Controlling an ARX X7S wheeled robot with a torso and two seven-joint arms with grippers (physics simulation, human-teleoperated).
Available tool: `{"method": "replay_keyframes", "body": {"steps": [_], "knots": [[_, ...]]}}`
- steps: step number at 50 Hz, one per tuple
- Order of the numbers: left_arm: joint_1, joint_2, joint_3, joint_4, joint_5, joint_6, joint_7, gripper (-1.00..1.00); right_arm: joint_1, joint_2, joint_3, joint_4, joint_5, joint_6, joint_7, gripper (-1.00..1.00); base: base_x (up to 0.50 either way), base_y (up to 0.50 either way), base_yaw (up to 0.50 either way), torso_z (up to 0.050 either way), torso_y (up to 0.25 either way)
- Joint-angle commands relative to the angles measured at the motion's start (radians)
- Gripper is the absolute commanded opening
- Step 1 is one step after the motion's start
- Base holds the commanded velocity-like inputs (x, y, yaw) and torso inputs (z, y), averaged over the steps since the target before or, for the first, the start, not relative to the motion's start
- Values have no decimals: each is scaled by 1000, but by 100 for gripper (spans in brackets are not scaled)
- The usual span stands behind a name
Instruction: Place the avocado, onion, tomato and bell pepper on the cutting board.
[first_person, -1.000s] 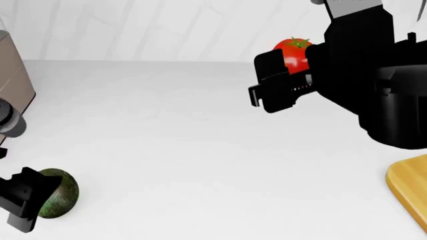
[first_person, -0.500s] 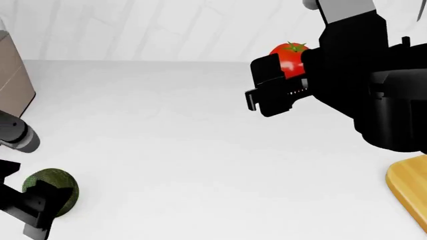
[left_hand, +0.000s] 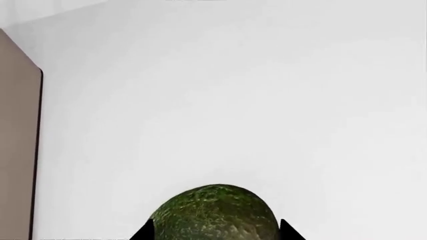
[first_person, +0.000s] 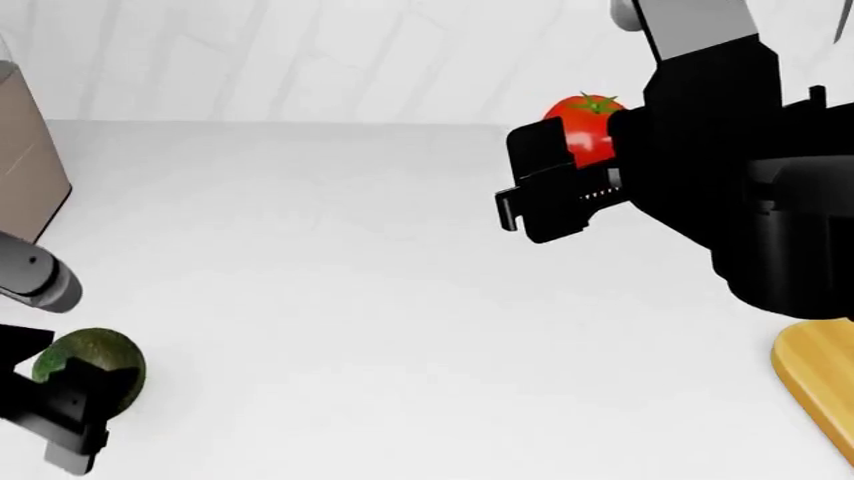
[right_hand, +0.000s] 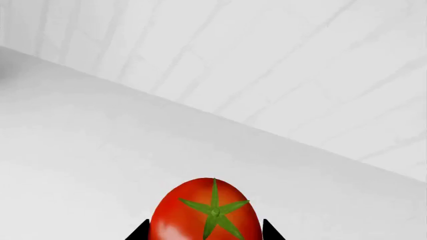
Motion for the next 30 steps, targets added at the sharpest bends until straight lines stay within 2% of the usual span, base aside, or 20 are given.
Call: {"method": "replay_keyframes", "body": {"steps": [1, 16, 24, 30], "knots": [[25, -11, -2, 36, -67, 14, -26, -100, 4, 11, 12, -25, -2, 9, 10, -100, 0, 0, -3, 0, 0], [-47, -86, -82, 239, -405, 75, -256, -100, 40, 85, 128, -192, 240, 34, 219, -100, 0, 0, 0, 0, 0], [-89, -94, -103, 305, -477, 121, -326, -100, 2, 137, 173, -263, 329, -6, 297, -100, 0, 0, 0, 0, 0], [-89, -89, -134, 338, -464, 157, -331, -100, -22, 171, 197, -317, 344, -33, 323, -100, 0, 0, 0, 0, 0]]}}
